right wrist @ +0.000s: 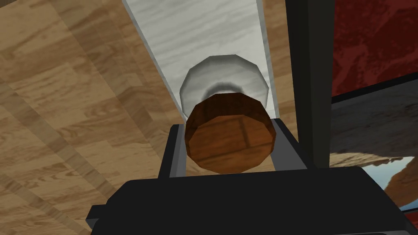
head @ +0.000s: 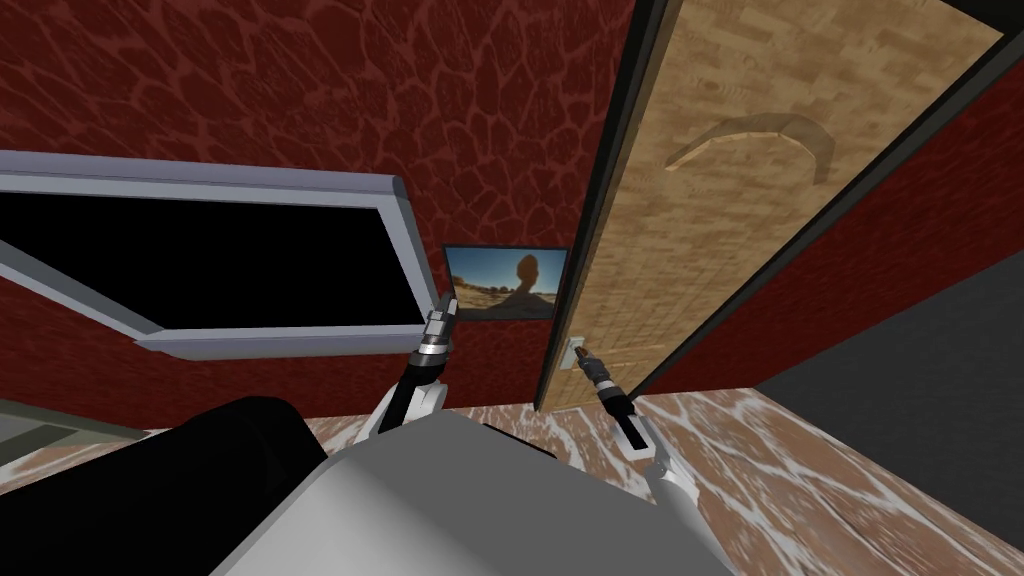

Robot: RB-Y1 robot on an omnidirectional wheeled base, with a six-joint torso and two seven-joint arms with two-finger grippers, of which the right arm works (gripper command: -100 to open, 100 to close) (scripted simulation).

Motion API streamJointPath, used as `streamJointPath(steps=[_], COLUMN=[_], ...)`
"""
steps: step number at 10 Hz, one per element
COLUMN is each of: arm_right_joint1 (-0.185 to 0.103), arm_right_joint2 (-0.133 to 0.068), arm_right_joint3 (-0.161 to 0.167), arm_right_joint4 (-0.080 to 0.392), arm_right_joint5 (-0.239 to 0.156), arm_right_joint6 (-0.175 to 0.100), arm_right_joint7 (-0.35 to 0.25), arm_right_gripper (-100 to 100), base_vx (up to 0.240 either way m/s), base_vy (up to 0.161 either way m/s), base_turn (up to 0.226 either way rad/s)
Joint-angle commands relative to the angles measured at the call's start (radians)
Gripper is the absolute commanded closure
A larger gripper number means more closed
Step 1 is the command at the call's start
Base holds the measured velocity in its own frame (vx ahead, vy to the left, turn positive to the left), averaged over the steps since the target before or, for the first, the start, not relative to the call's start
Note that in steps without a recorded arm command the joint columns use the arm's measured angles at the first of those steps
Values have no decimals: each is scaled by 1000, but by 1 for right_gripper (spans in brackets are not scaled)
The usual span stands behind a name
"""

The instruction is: Pull the door open

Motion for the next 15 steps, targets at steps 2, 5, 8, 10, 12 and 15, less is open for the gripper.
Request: streamJointPath(steps=[2,5,8,10,12,15], arm_right_joint1=[-8,-16,-25,-31,-37,-47], arm_right_joint2=[7,16,25,32,39,50], arm_right_joint3=[14,30,48,61,75,96], arm_right_joint4=[4,8,13,16,19,24], arm_right_joint5=[-58,-130,-214,-271,-333,-426], arm_right_joint6=[3,12,24,31,40,53], arm_right_joint7=[-53,-118,-193,-245,-299,-386], arm_right_gripper=[100,100,100,100,100,100], base_vx=[-81,-83,-105,-85,-91,-97], base_vy=[-73,-79,-96,-82,-94,-87], base_turn=[69,83,90,85,105,99])
